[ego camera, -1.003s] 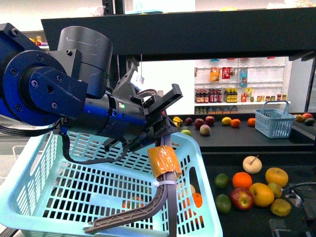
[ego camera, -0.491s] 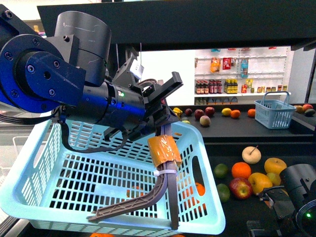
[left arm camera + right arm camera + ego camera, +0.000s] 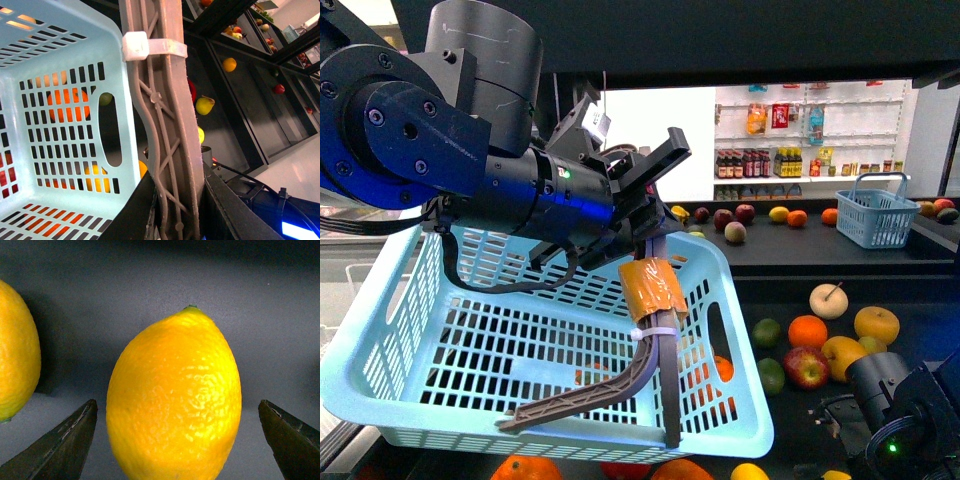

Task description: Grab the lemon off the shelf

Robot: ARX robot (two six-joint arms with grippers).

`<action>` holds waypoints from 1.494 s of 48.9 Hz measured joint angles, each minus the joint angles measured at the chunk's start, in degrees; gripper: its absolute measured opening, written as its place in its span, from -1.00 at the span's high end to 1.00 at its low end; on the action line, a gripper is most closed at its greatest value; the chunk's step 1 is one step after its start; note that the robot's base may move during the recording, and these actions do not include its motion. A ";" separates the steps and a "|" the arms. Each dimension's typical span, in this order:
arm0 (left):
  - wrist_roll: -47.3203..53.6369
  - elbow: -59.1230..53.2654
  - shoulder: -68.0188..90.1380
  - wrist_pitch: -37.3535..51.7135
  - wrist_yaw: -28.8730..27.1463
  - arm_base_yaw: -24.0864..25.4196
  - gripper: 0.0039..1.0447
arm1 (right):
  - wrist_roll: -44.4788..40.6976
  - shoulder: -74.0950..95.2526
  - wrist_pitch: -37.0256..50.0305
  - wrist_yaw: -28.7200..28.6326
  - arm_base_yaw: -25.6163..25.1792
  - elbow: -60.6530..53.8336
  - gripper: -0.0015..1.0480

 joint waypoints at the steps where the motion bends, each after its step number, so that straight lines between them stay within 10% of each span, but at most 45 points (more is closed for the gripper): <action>1: 0.02 0.00 0.00 0.00 0.00 0.00 0.66 | -0.15 0.37 -0.07 0.20 0.07 0.46 -0.85; 21: 0.00 0.00 0.00 0.00 0.00 0.00 0.66 | -0.15 1.38 -0.31 0.07 0.24 1.77 -0.26; 73: 0.02 0.00 0.00 0.00 -0.02 0.00 0.66 | 12.48 -39.23 4.90 -12.15 6.56 -12.50 -0.24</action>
